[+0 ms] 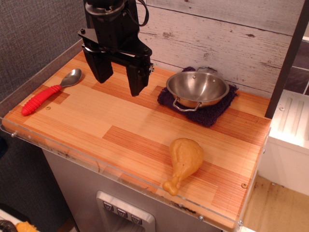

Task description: Move pot to right of spoon.

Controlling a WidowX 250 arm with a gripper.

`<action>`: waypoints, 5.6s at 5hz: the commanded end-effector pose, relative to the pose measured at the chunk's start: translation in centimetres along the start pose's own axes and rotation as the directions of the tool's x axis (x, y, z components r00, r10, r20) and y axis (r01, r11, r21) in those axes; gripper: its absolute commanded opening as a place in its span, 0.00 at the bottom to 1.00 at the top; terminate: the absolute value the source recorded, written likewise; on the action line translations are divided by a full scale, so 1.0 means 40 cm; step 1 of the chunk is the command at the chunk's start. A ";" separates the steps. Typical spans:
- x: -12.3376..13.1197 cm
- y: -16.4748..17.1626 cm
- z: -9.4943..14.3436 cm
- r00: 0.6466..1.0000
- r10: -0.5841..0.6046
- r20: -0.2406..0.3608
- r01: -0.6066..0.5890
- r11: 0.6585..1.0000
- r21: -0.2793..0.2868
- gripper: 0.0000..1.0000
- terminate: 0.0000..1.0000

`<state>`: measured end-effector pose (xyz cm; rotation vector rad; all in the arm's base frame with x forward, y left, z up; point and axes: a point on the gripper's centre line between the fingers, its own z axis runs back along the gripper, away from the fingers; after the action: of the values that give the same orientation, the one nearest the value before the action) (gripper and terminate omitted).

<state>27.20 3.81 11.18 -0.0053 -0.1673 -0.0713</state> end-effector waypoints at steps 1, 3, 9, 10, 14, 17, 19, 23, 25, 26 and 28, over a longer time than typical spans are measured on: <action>0.000 0.000 0.000 1.000 0.000 0.000 0.000 1.000 0.000 1.00 0.00; 0.030 0.006 -0.034 0.999 0.038 0.025 -0.038 0.999 -0.010 1.00 0.00; 0.267 -0.064 -0.177 0.991 0.126 0.043 -0.127 0.992 0.020 1.00 0.00; 0.264 -0.075 -0.193 0.992 0.119 0.038 -0.120 0.992 0.028 1.00 0.00; 0.257 -0.080 -0.123 0.989 0.108 0.105 -0.099 0.992 -0.083 0.00 0.00; 0.164 0.108 0.011 0.943 0.236 0.236 -0.194 0.963 -0.186 0.00 0.00; 0.149 0.230 -0.056 0.973 0.178 0.150 -0.171 0.984 -0.056 0.00 0.00; 0.099 0.354 -0.136 0.977 0.209 0.041 -0.208 0.978 -0.019 0.00 0.00; 0.039 0.372 -0.156 0.971 0.236 -0.026 -0.237 0.970 -0.060 0.00 0.00; 0.035 0.360 -0.141 0.971 0.238 -0.025 -0.239 0.970 -0.041 1.00 0.00; 0.021 0.331 -0.091 0.971 0.238 0.021 -0.237 0.971 -0.017 1.00 0.00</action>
<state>29.29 16.73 5.71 -0.0679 -0.1428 0.1826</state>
